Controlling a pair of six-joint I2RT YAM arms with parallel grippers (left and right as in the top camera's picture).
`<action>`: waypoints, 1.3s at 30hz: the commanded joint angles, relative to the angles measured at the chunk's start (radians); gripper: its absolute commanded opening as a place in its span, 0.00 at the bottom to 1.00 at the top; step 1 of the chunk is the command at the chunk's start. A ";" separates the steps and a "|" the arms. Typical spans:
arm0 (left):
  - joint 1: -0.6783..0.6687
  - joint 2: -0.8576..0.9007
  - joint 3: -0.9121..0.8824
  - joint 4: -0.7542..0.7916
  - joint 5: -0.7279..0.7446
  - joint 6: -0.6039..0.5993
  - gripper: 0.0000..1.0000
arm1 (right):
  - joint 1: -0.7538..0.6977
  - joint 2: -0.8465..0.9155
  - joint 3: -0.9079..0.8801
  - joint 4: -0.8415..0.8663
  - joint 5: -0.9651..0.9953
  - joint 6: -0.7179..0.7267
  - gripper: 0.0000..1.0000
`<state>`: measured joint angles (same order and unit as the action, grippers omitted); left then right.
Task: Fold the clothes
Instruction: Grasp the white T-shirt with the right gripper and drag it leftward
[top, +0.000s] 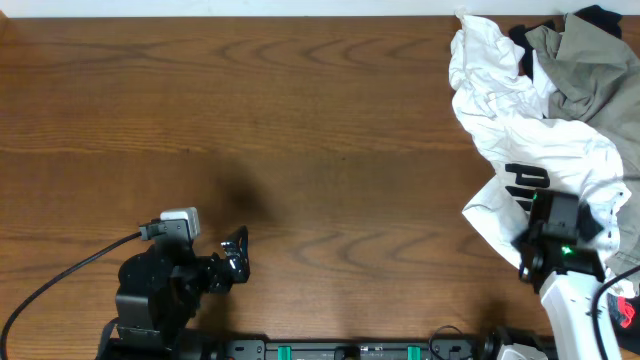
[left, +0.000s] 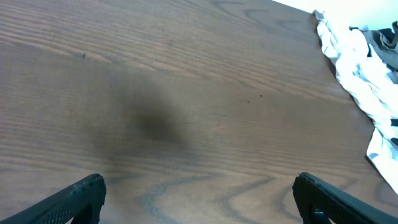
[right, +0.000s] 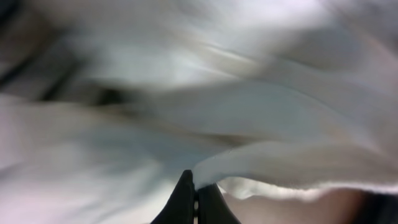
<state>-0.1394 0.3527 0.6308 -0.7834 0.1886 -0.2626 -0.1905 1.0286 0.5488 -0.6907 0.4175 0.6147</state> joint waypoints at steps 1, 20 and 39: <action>-0.002 0.004 0.013 -0.001 0.009 -0.005 0.98 | 0.051 -0.049 0.130 0.016 -0.424 -0.262 0.01; -0.002 0.004 0.013 0.003 0.009 -0.005 0.98 | 0.583 -0.039 0.343 0.394 -0.826 -0.324 0.01; -0.002 0.004 0.013 0.007 0.014 -0.005 0.98 | 0.718 0.033 0.343 0.526 -0.803 -0.345 0.02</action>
<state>-0.1394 0.3527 0.6308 -0.7803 0.1890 -0.2626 0.4911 1.0382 0.8753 -0.1925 -0.3740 0.2668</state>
